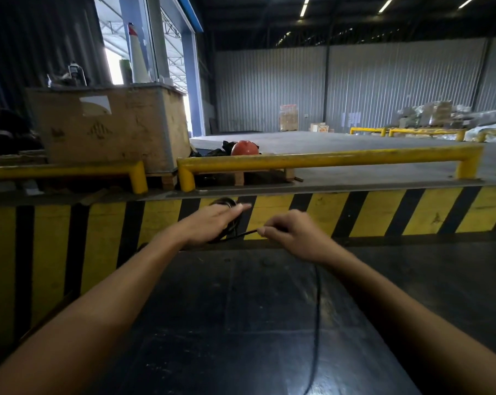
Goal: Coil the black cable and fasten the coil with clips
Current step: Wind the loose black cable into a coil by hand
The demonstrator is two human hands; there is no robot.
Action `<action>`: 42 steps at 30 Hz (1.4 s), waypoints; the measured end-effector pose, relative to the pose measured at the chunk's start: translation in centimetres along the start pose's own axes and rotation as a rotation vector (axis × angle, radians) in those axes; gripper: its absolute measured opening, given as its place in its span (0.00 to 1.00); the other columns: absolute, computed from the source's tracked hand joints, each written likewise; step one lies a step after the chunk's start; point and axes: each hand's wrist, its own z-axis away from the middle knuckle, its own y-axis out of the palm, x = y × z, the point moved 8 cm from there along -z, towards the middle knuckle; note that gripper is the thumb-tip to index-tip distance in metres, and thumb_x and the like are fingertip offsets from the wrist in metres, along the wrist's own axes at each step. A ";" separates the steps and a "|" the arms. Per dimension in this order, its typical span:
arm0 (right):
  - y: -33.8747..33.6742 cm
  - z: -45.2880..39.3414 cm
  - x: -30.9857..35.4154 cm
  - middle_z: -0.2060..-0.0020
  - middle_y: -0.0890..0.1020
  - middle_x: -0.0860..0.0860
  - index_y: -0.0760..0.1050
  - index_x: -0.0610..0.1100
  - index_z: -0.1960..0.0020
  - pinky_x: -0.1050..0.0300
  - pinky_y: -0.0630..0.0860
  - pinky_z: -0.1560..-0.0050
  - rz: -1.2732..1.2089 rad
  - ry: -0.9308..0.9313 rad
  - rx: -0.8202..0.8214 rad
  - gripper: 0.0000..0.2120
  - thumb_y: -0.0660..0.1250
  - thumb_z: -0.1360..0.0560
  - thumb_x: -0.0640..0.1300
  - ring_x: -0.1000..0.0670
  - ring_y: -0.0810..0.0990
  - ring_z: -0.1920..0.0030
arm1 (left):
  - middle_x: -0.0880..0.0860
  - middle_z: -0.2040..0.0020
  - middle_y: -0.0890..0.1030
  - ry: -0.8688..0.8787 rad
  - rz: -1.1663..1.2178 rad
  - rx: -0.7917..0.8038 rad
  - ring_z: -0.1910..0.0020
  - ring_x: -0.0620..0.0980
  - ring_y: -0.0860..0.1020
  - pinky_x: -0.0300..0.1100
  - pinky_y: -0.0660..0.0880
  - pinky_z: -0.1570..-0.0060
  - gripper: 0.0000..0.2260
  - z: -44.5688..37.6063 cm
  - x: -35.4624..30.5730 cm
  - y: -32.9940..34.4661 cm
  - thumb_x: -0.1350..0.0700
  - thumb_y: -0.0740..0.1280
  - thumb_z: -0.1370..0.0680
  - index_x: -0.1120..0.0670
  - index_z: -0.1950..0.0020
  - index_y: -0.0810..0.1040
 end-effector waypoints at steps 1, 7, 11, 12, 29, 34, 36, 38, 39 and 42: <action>-1.0 -0.3 -0.1 0.65 0.79 0.56 0.76 0.54 0.58 0.62 0.74 0.63 0.031 -0.006 -0.030 0.04 0.65 0.25 0.50 0.58 0.78 0.63 | 0.56 0.31 0.71 -0.056 -0.020 0.068 0.37 0.52 0.72 0.45 0.67 0.43 0.18 0.2 0.6 0.7 0.41 0.49 0.20 0.40 0.36 0.71; -4.2 -0.9 -1.0 0.66 0.78 0.54 0.78 0.50 0.58 0.60 0.73 0.66 0.062 -0.011 -0.166 0.06 0.67 0.27 0.52 0.55 0.76 0.66 | 0.50 0.36 0.75 -0.137 0.355 0.467 0.37 0.53 0.76 0.57 0.71 0.37 0.23 2.7 0.4 4.5 0.37 0.51 0.23 0.42 0.31 0.68; -4.3 -0.5 -2.7 0.66 0.79 0.51 0.77 0.49 0.56 0.55 0.73 0.66 -0.047 0.030 -0.271 0.11 0.60 0.23 0.54 0.52 0.77 0.65 | 0.55 0.35 0.78 0.009 0.976 0.585 0.37 0.58 0.77 0.63 0.73 0.41 0.22 3.8 -3.3 4.0 0.40 0.54 0.23 0.42 0.31 0.69; -3.5 -0.3 -3.4 0.64 0.80 0.49 0.78 0.49 0.56 0.52 0.75 0.64 -0.094 0.070 -0.264 0.14 0.58 0.22 0.54 0.51 0.78 0.63 | 0.56 0.35 0.77 0.084 1.127 0.586 0.38 0.59 0.78 0.64 0.72 0.42 0.23 3.7 -4.5 3.3 0.41 0.54 0.23 0.43 0.29 0.68; 2.5 5.7 0.5 0.66 0.76 0.54 0.71 0.55 0.56 0.61 0.76 0.62 0.294 -0.083 0.338 0.07 0.56 0.21 0.52 0.57 0.77 0.65 | 0.50 0.29 0.69 0.029 0.020 0.070 0.31 0.49 0.67 0.45 0.63 0.38 0.19 1.7 -1.4 1.0 0.42 0.48 0.19 0.40 0.31 0.68; -4.5 3.5 1.7 0.66 0.76 0.58 0.76 0.52 0.54 0.66 0.71 0.64 0.442 -0.157 0.104 0.05 0.61 0.24 0.50 0.60 0.77 0.65 | 0.55 0.44 0.80 -0.070 0.155 0.351 0.47 0.56 0.79 0.50 0.74 0.47 0.24 3.8 -0.6 5.2 0.35 0.51 0.23 0.45 0.36 0.75; -6.9 3.0 1.5 0.67 0.77 0.56 0.77 0.49 0.53 0.63 0.72 0.65 0.412 -0.159 -0.065 0.08 0.61 0.25 0.51 0.58 0.77 0.66 | 0.53 0.38 0.77 -0.007 0.489 0.468 0.43 0.54 0.78 0.51 0.74 0.44 0.23 5.3 -2.8 6.5 0.35 0.53 0.24 0.42 0.35 0.74; -8.3 3.0 0.5 0.65 0.79 0.52 0.77 0.48 0.54 0.58 0.75 0.64 0.275 -0.148 -0.225 0.13 0.58 0.24 0.54 0.54 0.79 0.64 | 0.54 0.35 0.76 0.070 0.933 0.586 0.40 0.56 0.78 0.55 0.75 0.43 0.21 7.0 -6.2 6.9 0.40 0.53 0.23 0.43 0.33 0.73; -7.9 3.1 -0.1 0.62 0.81 0.50 0.78 0.47 0.52 0.55 0.77 0.60 0.175 -0.125 -0.253 0.16 0.56 0.23 0.55 0.53 0.80 0.61 | 0.55 0.35 0.76 0.136 1.102 0.593 0.41 0.57 0.78 0.57 0.75 0.43 0.22 7.2 -7.6 6.4 0.41 0.54 0.24 0.44 0.32 0.72; -0.7 4.0 -1.5 0.53 0.81 0.51 0.75 0.54 0.48 0.53 0.80 0.53 -0.072 0.015 -0.053 0.11 0.53 0.20 0.51 0.55 0.80 0.54 | 0.56 0.35 0.76 0.283 1.346 0.372 0.41 0.58 0.78 0.62 0.74 0.45 0.22 6.2 -10.1 3.1 0.41 0.53 0.23 0.44 0.32 0.71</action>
